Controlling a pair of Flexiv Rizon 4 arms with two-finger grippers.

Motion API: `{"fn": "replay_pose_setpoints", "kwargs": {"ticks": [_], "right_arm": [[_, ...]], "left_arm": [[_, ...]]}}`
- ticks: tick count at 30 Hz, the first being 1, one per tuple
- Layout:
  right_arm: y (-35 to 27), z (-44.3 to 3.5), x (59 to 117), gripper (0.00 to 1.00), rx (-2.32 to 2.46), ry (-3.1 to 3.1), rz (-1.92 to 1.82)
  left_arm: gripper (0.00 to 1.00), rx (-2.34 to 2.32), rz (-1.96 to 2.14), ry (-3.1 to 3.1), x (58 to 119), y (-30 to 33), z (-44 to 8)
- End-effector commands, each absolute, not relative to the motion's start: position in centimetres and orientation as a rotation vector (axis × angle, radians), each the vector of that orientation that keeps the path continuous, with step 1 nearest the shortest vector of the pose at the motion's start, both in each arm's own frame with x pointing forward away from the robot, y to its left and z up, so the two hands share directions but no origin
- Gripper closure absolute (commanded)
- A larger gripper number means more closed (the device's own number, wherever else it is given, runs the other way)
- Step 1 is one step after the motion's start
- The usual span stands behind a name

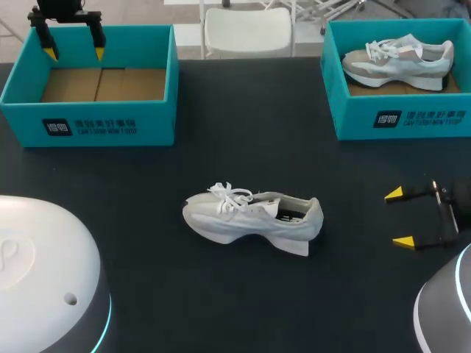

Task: Take the shoe out of the shoebox, open the shoe tongue, remove and reinsert the insole, then place the shoe into the shoebox

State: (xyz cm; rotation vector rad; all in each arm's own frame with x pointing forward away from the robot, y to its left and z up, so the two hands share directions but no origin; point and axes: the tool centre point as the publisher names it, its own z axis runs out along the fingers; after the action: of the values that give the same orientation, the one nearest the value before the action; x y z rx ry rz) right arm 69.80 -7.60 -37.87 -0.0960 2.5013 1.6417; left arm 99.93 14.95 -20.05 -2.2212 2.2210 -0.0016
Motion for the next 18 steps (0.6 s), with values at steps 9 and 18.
{"fn": "replay_pose_setpoints", "kwargs": {"ticks": [9,18], "right_arm": [[-7.0,-40.6,70.8,0.0,0.022,2.497,1.663],[-7.0,-40.7,70.8,0.0,0.013,2.489,1.685]], "left_arm": [[0.0,-2.221,-0.001,2.221,99.9,15.0,-20.0],[0.0,-2.221,-0.001,2.221,99.9,15.0,-20.0]]}}
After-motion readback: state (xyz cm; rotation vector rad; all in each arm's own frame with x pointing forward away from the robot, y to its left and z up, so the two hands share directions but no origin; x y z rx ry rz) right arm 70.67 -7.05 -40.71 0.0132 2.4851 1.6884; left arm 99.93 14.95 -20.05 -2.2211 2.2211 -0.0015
